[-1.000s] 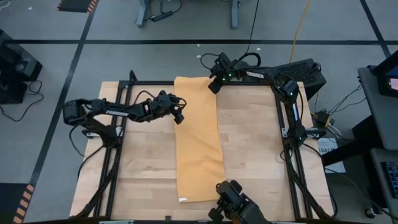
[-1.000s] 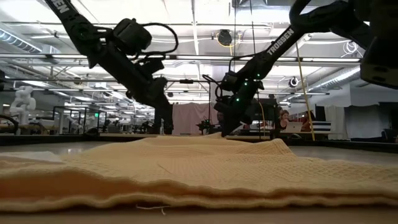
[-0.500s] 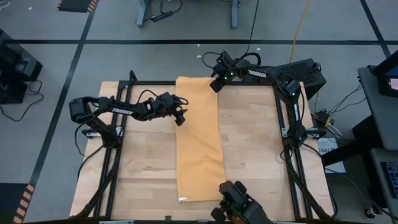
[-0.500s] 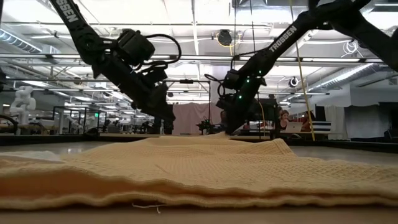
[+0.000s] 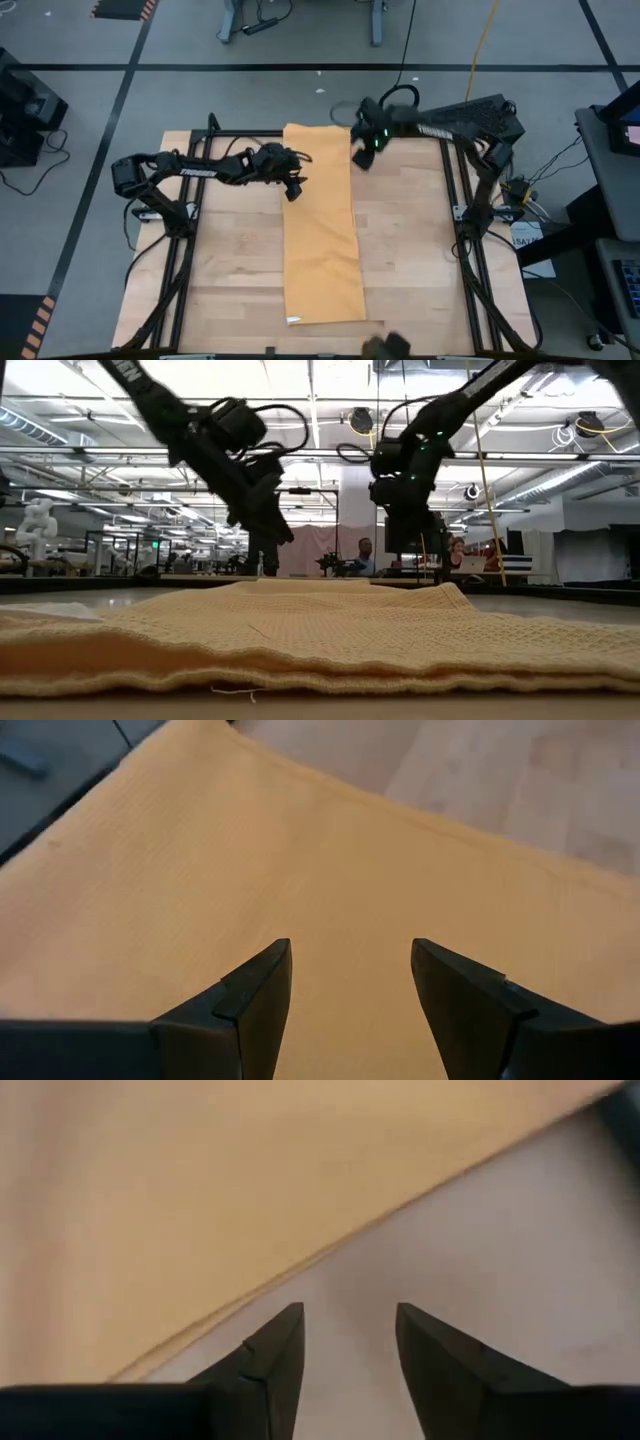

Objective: Roll towel
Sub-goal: Fold the yellow towel

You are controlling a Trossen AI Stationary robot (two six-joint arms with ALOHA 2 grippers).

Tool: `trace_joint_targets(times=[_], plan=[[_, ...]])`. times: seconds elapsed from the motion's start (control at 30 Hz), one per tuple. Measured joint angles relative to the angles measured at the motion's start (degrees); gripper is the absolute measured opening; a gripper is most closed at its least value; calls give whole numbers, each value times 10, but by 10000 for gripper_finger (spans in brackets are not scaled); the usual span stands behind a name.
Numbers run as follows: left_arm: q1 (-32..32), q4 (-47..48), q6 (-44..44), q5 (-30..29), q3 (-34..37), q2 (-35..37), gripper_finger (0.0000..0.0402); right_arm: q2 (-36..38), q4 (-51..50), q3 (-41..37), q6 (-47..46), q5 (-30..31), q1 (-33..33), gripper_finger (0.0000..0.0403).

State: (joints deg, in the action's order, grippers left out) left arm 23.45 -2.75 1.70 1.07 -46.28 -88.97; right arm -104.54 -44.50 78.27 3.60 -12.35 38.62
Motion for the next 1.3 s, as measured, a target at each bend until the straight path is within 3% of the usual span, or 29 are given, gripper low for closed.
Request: trace_joint_targets(times=[0.2, 0.33, 0.47, 0.63, 0.87, 1.0, 1.3], plan=[[-11, 147, -96, -26, -115, -7, 214, 139, 203, -253, -93, -12, -98, 145], [-8, 156, -134, -3, -144, -21, 214, 222, 335, -391, -164, -10, -185, 139], [-9, 153, -143, 20, -157, -54, 214, 273, 440, -472, -212, 35, -278, 135], [-22, 157, -147, 34, -187, -124, 214, 284, 508, -499, -216, 113, -371, 134], [-57, 211, -171, 34, -260, -219, 214, 266, 585, -499, -204, 128, -467, 134], [-73, 248, -175, 34, -305, -250, 214, 234, 626, -499, -219, 174, -513, 134], [-79, 227, -176, 32, -335, -270, 214, 122, 748, -499, -219, 233, -586, 134]])
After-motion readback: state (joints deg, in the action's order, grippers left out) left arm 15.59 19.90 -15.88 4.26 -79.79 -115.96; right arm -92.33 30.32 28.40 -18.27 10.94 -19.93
